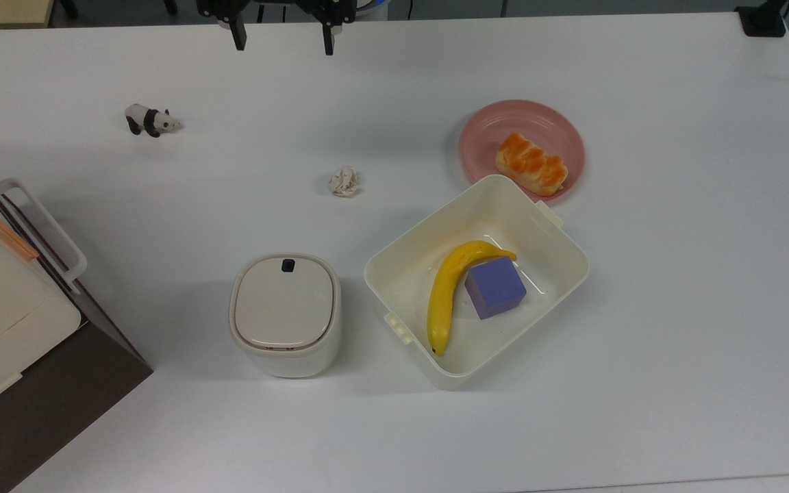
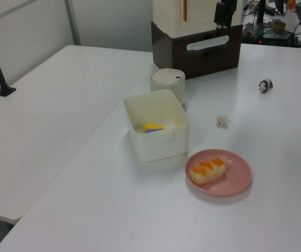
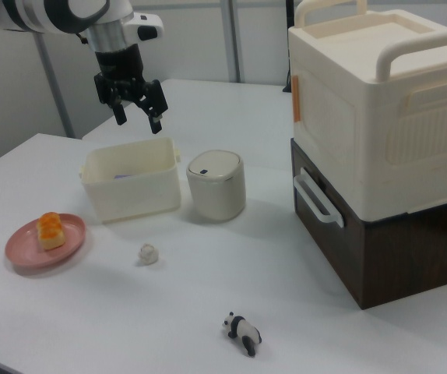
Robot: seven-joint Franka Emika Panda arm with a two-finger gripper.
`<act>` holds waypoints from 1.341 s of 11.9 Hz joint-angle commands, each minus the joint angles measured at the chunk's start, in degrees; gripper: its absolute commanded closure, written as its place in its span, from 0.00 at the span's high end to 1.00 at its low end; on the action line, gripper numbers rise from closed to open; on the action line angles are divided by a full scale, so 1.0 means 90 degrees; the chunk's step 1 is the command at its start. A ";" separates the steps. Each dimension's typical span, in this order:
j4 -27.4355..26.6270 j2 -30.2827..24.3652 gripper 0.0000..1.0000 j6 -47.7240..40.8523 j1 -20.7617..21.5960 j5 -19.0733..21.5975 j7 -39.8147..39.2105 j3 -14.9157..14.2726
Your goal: Put the bread on the table
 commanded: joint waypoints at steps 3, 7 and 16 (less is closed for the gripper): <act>-0.0307 -0.0249 1.00 0.0157 0.0100 0.0024 -0.0073 -0.0205; -0.0317 -0.0259 1.00 0.0137 0.0100 0.0024 -0.0444 -0.0214; -0.0386 -0.0249 1.00 0.0137 0.0119 -0.0025 -0.0825 -0.0214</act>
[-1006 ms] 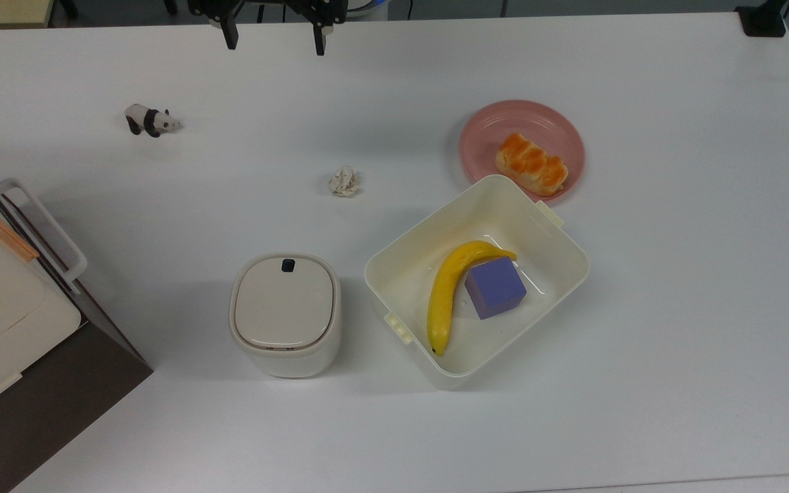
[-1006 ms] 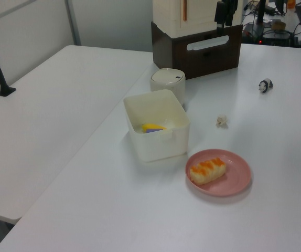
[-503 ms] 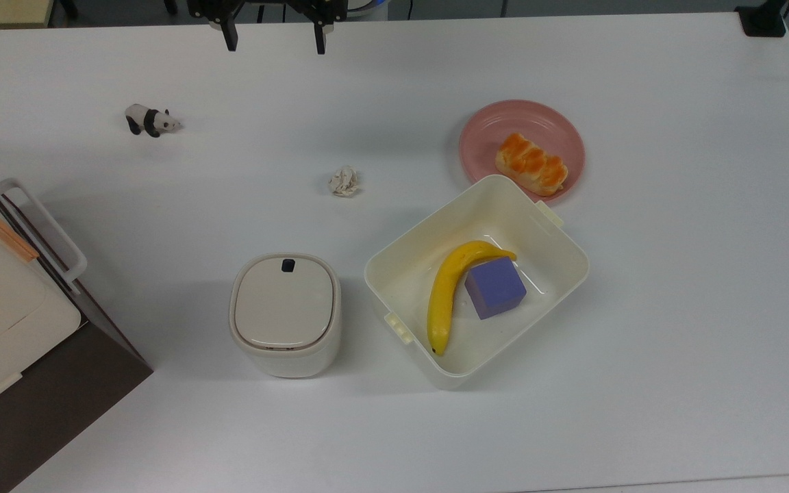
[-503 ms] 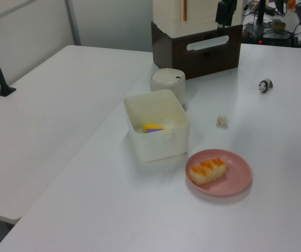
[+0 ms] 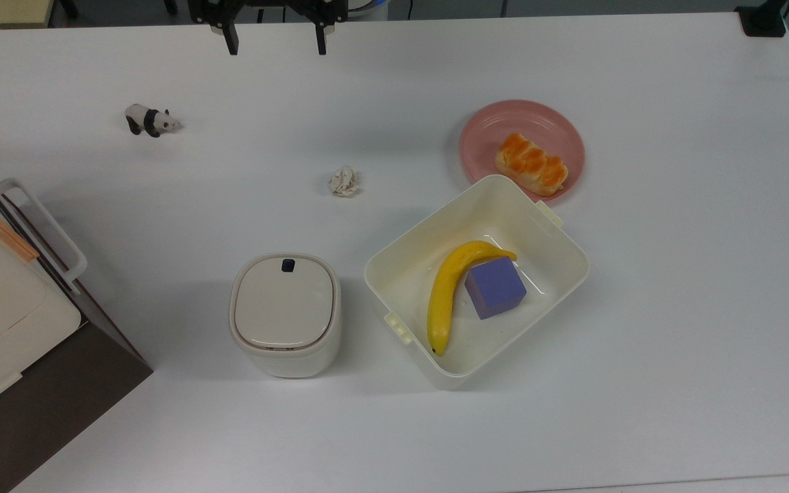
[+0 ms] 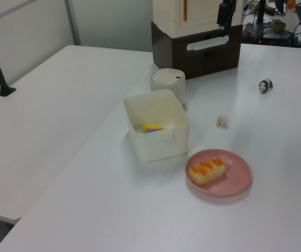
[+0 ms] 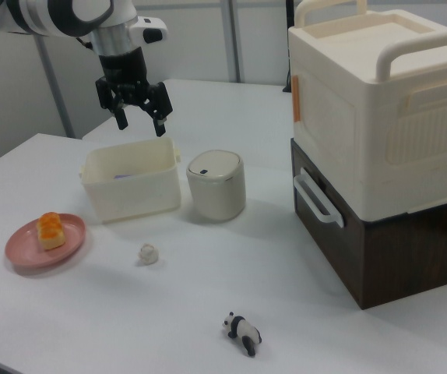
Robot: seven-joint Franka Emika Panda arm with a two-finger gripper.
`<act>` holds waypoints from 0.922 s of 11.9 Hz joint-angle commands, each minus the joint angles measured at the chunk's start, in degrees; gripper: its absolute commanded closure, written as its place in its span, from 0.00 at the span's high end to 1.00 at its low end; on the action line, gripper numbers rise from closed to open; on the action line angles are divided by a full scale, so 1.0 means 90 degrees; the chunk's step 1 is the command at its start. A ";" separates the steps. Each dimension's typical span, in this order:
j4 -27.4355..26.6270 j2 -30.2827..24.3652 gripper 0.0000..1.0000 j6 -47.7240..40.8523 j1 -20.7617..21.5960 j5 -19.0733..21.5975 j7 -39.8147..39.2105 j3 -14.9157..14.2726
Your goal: Put the bread on the table
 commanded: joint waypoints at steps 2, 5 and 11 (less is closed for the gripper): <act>-0.0321 -0.0249 1.00 0.0147 0.0118 -0.0035 -0.0214 -0.0128; -0.0370 -0.0249 1.00 0.0147 0.0137 -0.0045 -0.0273 -0.0099; -0.1216 -0.0716 1.00 0.0195 0.1004 -0.0376 -0.0351 -0.0050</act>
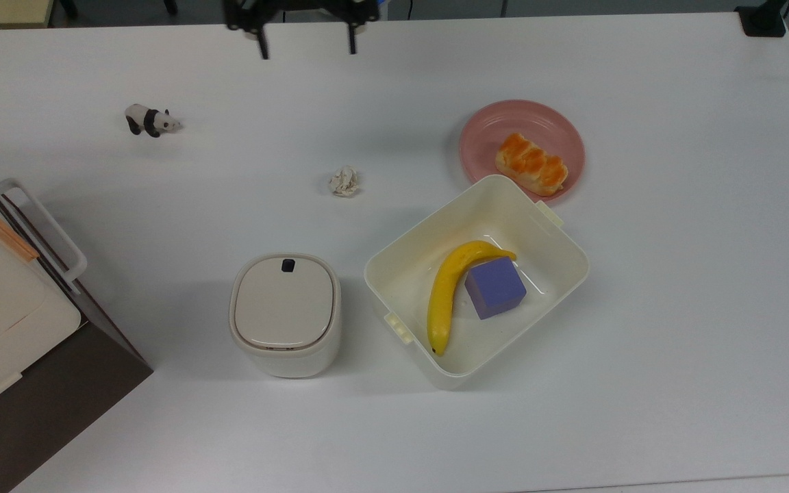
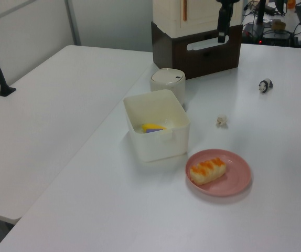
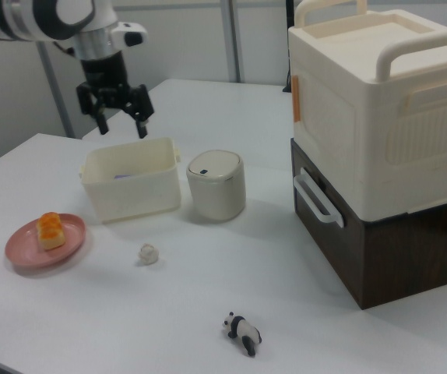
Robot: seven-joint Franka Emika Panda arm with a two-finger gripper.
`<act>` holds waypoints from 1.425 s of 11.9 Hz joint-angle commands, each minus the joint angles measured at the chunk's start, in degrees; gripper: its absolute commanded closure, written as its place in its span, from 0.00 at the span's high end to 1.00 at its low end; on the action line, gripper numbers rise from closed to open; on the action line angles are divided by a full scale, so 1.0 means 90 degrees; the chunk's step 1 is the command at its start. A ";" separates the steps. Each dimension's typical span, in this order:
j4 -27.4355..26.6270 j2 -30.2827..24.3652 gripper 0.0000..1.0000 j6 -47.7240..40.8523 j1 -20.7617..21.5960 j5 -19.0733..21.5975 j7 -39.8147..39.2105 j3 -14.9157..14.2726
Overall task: Put the bread on the table
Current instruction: 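Move the open gripper over the bread roll on the pink plate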
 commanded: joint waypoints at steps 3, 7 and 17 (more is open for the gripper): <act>-0.1743 -0.0948 1.00 0.0254 0.1206 -0.0479 -0.0539 0.0029; -0.1872 -0.0433 1.00 0.0244 0.2261 -0.0850 -0.0620 0.0029; -0.1832 0.1433 1.00 0.2206 0.3367 -0.2156 0.2424 0.0262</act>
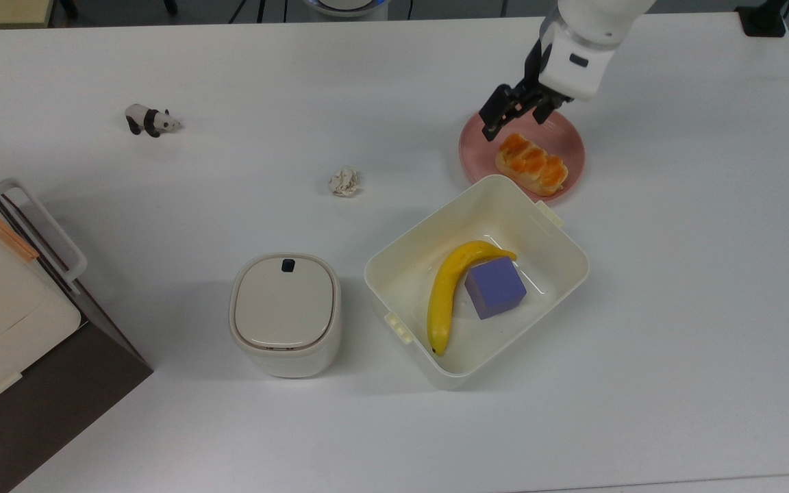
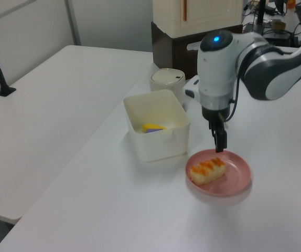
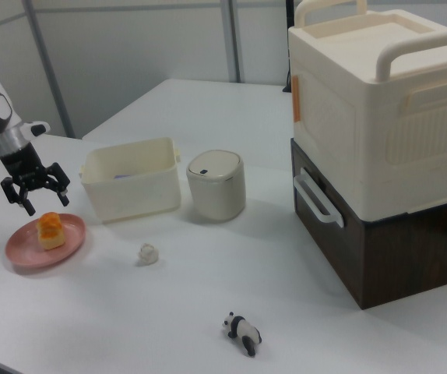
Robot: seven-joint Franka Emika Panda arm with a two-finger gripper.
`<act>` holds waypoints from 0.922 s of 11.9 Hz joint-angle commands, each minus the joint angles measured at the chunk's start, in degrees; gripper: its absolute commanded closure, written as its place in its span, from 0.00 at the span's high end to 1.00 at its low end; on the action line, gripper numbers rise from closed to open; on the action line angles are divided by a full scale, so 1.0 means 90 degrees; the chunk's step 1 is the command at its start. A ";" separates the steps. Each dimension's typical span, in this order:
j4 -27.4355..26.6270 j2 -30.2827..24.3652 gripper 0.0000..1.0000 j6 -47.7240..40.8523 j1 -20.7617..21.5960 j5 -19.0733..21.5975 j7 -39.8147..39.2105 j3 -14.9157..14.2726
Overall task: Put the bread on the table
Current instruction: 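Move the open gripper over the bread roll on the pink plate, then lower the gripper and close it on the bread roll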
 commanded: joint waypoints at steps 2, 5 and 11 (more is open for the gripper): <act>-0.0013 0.0539 1.00 0.0398 0.0115 -0.0919 0.1109 0.0328; 0.0016 0.0696 1.00 0.0388 0.0115 -0.1058 0.1257 0.0603; 0.0016 0.0921 0.94 0.0398 -0.0012 -0.1243 0.1247 0.0603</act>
